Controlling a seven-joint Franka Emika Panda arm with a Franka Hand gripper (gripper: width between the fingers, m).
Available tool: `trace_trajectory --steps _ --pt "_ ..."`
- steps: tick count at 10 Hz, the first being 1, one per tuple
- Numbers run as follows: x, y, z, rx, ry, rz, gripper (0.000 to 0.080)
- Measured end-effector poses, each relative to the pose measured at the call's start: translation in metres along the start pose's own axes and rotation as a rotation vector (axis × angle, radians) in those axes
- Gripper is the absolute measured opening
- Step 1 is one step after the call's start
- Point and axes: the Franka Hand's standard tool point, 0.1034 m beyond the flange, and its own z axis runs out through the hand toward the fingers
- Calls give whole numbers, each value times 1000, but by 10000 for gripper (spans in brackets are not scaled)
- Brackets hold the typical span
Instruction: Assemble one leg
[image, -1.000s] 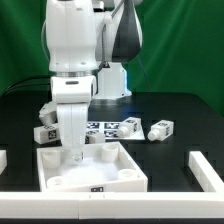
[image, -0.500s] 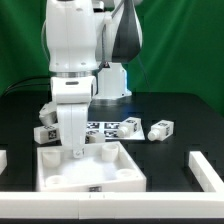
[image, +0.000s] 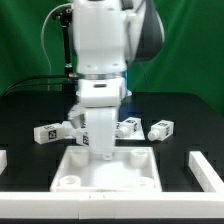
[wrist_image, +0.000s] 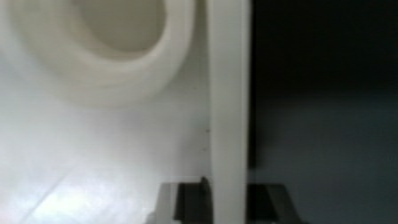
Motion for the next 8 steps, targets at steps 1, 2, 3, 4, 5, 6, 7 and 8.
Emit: trace_trajectory --steps 1,2,3,4,5,6,7,8 --pt "18 1 2 -4 13 -28 50" --pt "28 3 4 -20 26 -54 50" --pt "38 3 5 -15 35 -77 51" --pt "37 3 5 -13 36 -75 51" --pt "37 3 5 -13 36 -74 51" --pt "37 3 5 -13 36 -74 51" --pt "37 3 5 -13 36 -74 51" --pt "36 3 5 -14 36 -84 51"
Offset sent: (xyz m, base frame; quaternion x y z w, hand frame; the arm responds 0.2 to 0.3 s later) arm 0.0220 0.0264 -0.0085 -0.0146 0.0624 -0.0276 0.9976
